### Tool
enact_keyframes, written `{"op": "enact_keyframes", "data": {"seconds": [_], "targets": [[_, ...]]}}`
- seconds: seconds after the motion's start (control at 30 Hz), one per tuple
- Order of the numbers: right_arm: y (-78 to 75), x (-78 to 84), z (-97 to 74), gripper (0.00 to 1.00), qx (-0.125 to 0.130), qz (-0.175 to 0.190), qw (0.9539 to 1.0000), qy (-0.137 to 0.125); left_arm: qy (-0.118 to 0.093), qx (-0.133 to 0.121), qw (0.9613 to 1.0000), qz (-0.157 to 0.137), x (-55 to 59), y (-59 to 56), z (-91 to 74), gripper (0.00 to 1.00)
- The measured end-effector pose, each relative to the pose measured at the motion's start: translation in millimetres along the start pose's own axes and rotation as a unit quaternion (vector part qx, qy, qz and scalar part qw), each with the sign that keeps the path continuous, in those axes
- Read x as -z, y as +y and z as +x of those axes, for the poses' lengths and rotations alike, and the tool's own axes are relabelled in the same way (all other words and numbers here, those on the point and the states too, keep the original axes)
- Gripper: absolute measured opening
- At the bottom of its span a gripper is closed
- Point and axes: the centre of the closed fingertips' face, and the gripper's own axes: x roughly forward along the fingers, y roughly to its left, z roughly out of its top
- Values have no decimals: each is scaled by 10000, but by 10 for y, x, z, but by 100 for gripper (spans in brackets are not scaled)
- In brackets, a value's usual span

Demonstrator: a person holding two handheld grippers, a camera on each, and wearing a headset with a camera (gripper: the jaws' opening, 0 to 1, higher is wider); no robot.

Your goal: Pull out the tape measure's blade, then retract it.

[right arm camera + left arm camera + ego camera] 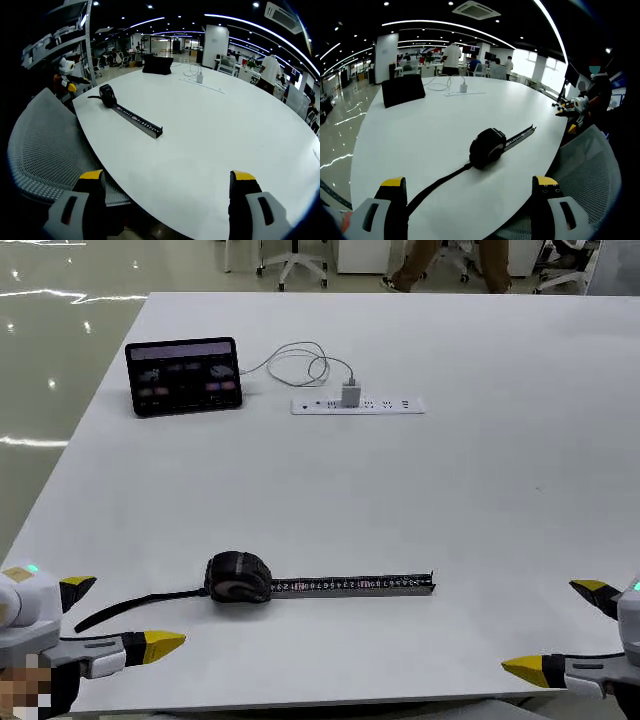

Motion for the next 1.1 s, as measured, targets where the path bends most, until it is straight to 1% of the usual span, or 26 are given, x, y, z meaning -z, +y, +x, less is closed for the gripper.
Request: {"op": "enact_keyframes", "data": {"seconds": [0.07,0.1,0.17,0.27,0.33,0.67,0.77,0.97,1.1], "targets": [[-6,19,-41,100,25,24,10000,3,-98,-75,9998,165,-25,20,-46,100],[-12,22,-54,100,31,42,10000,-6,-141,-64,9996,218,-41,13,-62,100],[-30,23,-83,100,62,44,10000,-40,-165,-43,9995,252,-59,-9,-98,100],[-39,10,-106,100,84,77,9999,-73,-260,-38,9991,334,-98,-23,-132,100],[-56,26,-104,100,106,17,9999,-64,-307,-17,9990,331,-109,-24,-132,100],[30,-40,-76,100,34,-32,10000,-83,-362,-28,9987,355,-133,-22,-118,100],[26,-43,-86,100,34,-27,10000,-78,-288,-28,9990,341,-117,-5,-100,100],[32,-54,-88,100,6,-53,10000,-45,-350,-22,9987,369,-165,-2,-78,100],[54,-51,-79,100,-37,-86,10000,0,-274,0,9991,327,-136,-21,-34,100]]}}
